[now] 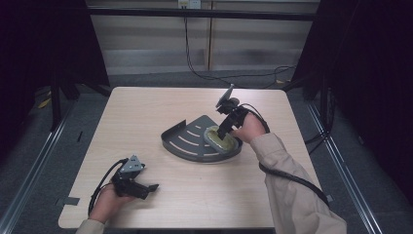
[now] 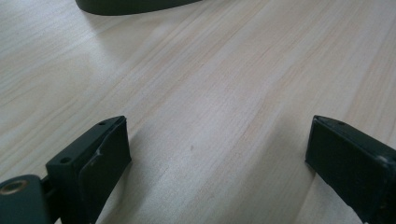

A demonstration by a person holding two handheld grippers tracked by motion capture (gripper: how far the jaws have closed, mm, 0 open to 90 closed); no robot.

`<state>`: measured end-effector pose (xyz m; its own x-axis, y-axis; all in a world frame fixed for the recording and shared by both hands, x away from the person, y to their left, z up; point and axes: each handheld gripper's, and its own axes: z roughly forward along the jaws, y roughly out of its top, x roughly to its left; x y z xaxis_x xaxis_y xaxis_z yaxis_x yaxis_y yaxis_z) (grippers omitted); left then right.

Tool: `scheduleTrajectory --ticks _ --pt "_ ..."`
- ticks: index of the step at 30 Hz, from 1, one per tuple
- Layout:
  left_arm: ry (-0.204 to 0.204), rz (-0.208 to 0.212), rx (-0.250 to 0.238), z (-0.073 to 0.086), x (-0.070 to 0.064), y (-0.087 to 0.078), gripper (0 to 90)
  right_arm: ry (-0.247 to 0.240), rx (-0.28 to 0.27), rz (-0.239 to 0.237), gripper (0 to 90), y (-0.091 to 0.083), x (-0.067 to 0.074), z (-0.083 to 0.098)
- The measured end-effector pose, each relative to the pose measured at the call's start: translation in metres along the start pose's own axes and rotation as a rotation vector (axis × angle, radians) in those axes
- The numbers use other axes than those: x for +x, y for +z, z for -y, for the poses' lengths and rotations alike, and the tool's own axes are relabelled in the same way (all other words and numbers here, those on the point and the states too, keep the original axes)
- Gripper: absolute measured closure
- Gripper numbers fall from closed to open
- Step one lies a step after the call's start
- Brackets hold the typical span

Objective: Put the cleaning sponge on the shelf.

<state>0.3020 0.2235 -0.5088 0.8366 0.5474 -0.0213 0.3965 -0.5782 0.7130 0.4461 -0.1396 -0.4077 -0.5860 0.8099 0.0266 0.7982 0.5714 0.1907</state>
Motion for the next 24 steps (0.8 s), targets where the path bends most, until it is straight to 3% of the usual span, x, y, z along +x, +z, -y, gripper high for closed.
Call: scheduleTrajectory --ticks 4,24 --pt "0.003 0.0 0.002 0.0 0.0 0.0 5.9 -0.007 -0.004 0.011 14.9 -0.004 0.001 0.001" --pt "-0.005 -0.004 0.004 0.001 -0.001 -0.001 5.9 -0.058 -0.051 -0.028 14.6 -0.028 0.011 0.026"
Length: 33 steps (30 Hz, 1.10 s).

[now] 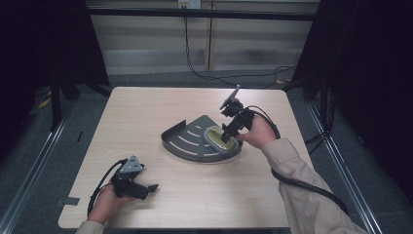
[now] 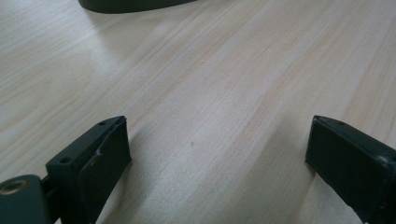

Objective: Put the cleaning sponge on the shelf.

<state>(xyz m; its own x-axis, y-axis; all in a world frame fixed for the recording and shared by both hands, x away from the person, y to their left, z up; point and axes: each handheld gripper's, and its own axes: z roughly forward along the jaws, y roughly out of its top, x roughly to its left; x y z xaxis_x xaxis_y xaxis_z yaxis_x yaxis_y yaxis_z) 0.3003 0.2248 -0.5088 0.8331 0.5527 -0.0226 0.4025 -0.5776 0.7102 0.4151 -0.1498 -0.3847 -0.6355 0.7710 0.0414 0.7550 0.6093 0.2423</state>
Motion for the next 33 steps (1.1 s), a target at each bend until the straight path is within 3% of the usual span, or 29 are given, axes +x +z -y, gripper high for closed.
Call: scheduleTrajectory --ticks 20,31,33 --pt "-0.005 -0.004 -0.009 0.0 0.0 0.0 5.9 -0.018 -0.044 -0.038 14.1 -0.011 -0.007 0.048" --pt "0.006 -0.004 0.0 0.0 0.0 0.0 5.9 -0.039 -0.027 -0.032 14.2 -0.013 -0.009 0.071" --pt "0.005 -0.002 -0.001 0.0 0.0 0.0 5.9 -0.03 -0.025 -0.049 14.2 -0.014 -0.01 0.078"
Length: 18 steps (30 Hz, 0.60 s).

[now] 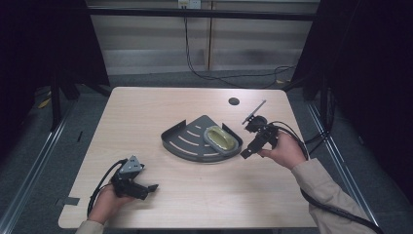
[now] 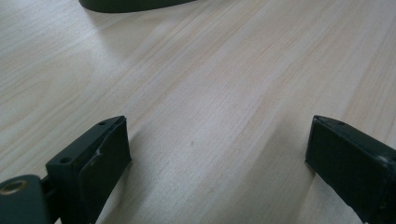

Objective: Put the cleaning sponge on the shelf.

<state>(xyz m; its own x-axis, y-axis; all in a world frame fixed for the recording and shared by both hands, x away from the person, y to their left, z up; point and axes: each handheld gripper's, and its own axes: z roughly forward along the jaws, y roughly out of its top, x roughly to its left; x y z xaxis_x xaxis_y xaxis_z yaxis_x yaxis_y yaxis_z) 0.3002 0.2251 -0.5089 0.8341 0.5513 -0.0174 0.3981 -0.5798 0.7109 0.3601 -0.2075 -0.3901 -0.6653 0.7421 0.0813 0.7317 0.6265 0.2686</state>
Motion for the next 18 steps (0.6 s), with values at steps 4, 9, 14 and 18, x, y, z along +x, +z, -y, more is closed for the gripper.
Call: scheduleTrajectory --ticks 4,9,14,18 --pt "0.004 -0.002 0.0 0.0 0.0 0.0 5.9 -0.012 0.008 0.015 14.2 -0.001 0.0 0.006" --pt "-0.001 -0.001 0.0 0.0 0.0 0.0 5.9 -0.006 -0.002 0.004 14.2 0.0 0.0 0.017" --pt "0.001 -0.002 0.0 0.0 0.0 0.0 5.8 0.005 -0.007 -0.007 14.2 0.005 -0.002 0.032" --pt "0.001 -0.002 0.0 0.0 0.0 0.0 5.8 0.011 -0.005 -0.003 14.2 0.009 -0.002 0.042"
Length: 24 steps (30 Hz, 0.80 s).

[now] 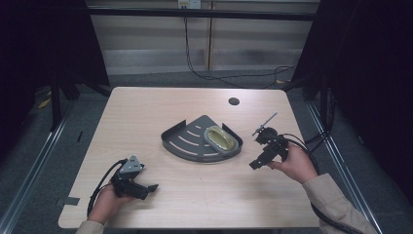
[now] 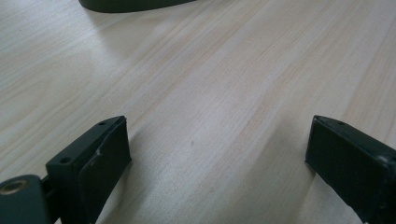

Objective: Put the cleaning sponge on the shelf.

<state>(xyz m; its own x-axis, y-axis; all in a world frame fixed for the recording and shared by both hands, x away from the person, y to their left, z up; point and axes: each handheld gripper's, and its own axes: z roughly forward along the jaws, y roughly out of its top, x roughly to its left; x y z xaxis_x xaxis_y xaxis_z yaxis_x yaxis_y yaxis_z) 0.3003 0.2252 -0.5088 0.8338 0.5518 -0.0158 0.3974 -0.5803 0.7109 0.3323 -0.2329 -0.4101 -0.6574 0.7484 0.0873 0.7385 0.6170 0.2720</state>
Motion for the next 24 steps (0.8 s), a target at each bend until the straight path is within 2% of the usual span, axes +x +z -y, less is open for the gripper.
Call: scheduleTrajectory --ticks 6,11,16,24 --pt "0.0 0.0 0.0 0.0 0.0 0.0 5.8 0.003 0.001 -0.007 14.2 0.006 0.0 0.009" --pt "0.002 -0.002 0.0 0.0 0.0 0.0 5.9 0.012 -0.019 -0.013 14.2 0.014 0.0 0.022" --pt "-0.004 0.003 0.0 0.0 0.0 0.0 5.8 0.038 -0.019 0.001 14.4 0.024 -0.002 0.035" --pt "-0.005 0.003 -0.001 0.0 0.0 0.0 5.9 0.045 -0.04 0.01 14.5 0.032 -0.003 0.051"
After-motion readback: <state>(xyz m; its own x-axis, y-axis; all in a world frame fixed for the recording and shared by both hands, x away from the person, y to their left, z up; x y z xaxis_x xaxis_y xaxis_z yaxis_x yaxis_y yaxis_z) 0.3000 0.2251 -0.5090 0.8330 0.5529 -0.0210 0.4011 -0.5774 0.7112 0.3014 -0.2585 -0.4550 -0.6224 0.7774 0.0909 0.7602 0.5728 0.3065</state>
